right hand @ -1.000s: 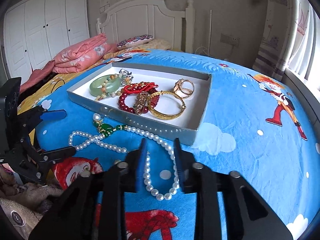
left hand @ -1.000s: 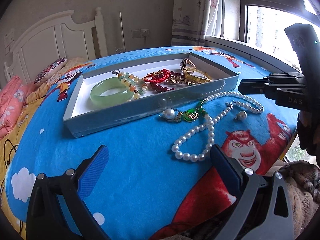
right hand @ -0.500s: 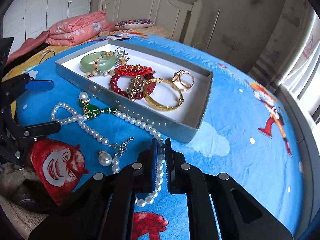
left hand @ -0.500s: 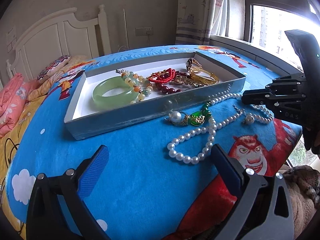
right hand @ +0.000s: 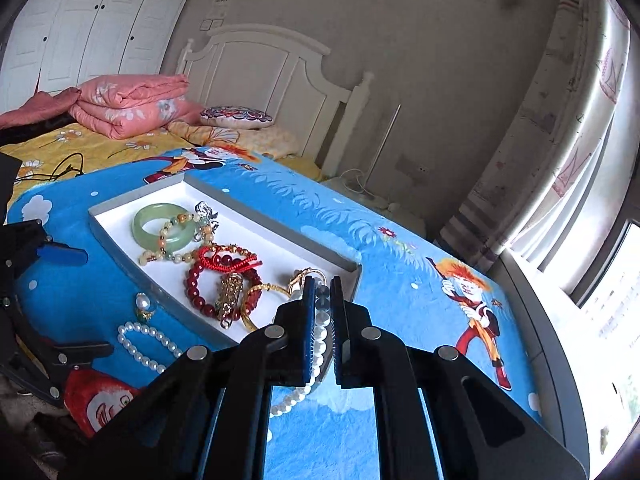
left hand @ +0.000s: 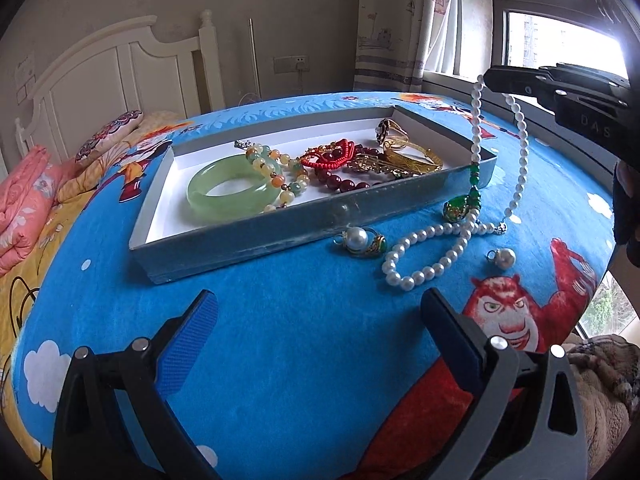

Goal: Organize jewelry
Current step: 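Lift the pearl necklace high with the right tool while the left tool grasps a pearl earring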

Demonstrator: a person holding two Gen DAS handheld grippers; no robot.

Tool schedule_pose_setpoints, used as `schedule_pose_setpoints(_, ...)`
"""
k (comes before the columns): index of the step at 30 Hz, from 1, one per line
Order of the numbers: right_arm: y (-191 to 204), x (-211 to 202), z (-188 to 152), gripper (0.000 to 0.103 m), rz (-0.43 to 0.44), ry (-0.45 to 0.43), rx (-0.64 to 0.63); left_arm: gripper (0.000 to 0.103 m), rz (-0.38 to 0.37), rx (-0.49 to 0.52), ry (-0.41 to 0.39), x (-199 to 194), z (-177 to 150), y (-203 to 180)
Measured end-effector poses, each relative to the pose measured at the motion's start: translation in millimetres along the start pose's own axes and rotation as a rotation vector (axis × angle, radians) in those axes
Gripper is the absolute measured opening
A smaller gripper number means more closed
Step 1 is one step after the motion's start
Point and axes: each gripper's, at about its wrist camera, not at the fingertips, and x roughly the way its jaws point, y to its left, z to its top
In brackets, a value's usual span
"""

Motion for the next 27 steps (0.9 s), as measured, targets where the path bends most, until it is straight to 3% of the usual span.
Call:
schedule_pose_setpoints(12,-33.1,-44.8,35.8,0.007,-0.047,-0.148,0.095,0.099,-0.037,0.007,-0.03,-8.5,7.8,-9.9)
schedule_pose_setpoints(14,-37.5,-49.3,31.5,0.007,-0.042,-0.149,0.117,0.079,-0.092,-0.007,-0.015,-7.3,11.9,-9.8)
schedule_pose_setpoints(15,-38.7,-50.0,28.6,0.007,-0.036,-0.145,0.125,0.075,-0.114,-0.008,-0.003,-6.1,14.6,-11.7)
schedule_pose_setpoints(18,-38.4,-48.9,19.8,0.007,-0.032,-0.131,0.127,0.056,-0.124,-0.016,0.023,0.5,20.9,-18.9)
schedule_pose_setpoints(20,-39.1,-47.4,15.4,0.007,-0.026,-0.125,0.134,0.035,-0.128,-0.047,0.069,9.4,23.9,-21.4)
schedule_pose_setpoints(27,-43.6,-48.7,7.7,0.007,-0.002,-0.135,0.166,0.031,-0.061,-0.109,0.106,21.6,37.1,-25.0)
